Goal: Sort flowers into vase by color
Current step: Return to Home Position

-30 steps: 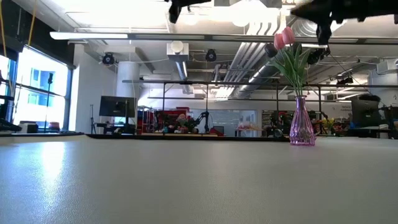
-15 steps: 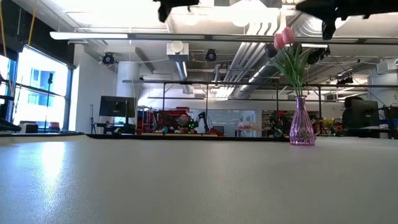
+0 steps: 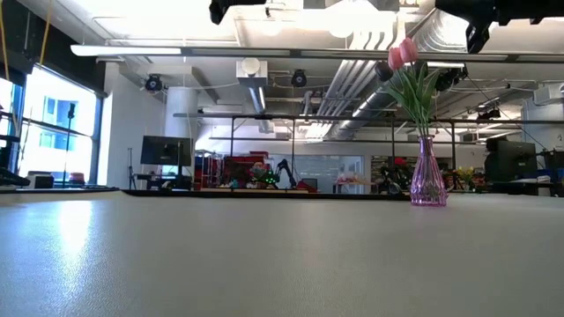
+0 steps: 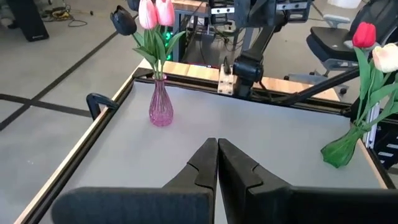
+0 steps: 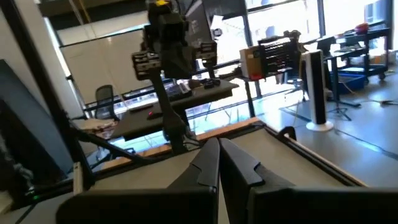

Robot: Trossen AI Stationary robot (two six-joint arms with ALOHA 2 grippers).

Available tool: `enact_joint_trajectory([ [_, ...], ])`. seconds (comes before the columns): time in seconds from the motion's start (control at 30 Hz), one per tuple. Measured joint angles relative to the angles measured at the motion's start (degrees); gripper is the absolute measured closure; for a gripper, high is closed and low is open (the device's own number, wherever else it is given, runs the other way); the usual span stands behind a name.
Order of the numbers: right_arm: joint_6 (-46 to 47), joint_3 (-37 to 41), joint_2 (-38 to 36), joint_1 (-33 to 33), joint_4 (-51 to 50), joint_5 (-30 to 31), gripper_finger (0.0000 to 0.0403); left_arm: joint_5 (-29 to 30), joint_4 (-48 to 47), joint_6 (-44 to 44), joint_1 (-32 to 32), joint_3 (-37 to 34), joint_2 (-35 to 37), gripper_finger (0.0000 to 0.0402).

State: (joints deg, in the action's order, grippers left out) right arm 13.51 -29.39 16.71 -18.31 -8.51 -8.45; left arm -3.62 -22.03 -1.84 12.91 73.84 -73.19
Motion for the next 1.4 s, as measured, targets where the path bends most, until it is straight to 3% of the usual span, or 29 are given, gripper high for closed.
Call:
enact_joint_trajectory([
  [0.33, -0.72, 0.00, -0.29, 0.09, 0.15, -2.82, 0.0403, 0.09, 2.20, 0.06, -0.01, -1.69, 0.19, 0.0401],
  [0.6, -2.24, 0.00, -0.27, 0.09, 2.51, -10.01, 0.0403, -2.42, 34.97, -12.11, -1.13, -27.55, 5.12, 0.0401],
  [0.77, -3.74, 0.00, 0.17, 0.09, -2.78, -6.57, 0.0403, -9.48, 32.33, -8.69, -1.83, -34.74, 7.83, 0.0401],
  [0.87, -1.37, 0.00, 0.77, 0.09, -6.40, -5.99, 0.0403, -9.78, 30.40, -10.12, -2.87, -35.87, 7.79, 0.0401],
  [0.97, -4.79, 0.00, 1.03, 0.09, -6.64, -7.10, 0.0403, -9.56, 33.62, -11.20, -4.31, -36.57, 6.13, 0.0401],
  [1.2, -9.42, 0.00, -0.29, 0.09, -2.39, -4.43, 0.0403, 1.54, 42.31, -7.36, -8.47, -39.06, 4.30, 0.0401],
  [1.4, -13.25, -0.07, -3.64, 0.11, -2.01, -5.17, 0.0403, 1.17, 38.40, -3.64, -7.80, -42.33, 13.90, 0.0401],
])
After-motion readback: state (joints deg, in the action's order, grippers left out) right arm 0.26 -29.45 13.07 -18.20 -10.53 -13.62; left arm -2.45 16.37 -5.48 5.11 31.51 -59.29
